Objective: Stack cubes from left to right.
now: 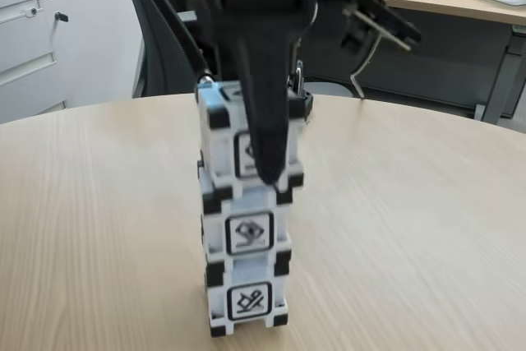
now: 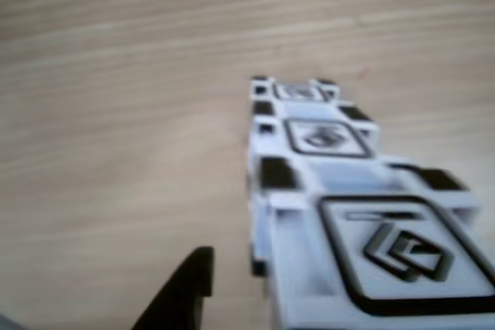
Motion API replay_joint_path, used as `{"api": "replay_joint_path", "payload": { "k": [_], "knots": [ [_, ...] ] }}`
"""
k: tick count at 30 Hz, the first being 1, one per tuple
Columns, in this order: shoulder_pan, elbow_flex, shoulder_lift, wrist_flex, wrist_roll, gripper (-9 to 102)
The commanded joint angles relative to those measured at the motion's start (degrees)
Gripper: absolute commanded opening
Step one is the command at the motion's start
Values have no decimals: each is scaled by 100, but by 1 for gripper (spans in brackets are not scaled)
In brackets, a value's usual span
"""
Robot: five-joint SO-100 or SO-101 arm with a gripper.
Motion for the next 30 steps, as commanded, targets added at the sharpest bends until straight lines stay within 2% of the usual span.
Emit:
{"api": "replay_joint_path", "payload": {
  "k": [1,20,30],
  "knots": [
    [62,-70,123,0,35,45],
    [-35,-176,185,53,-229,49],
    [-44,-158,1371,62,-149,47]
  ]
}}
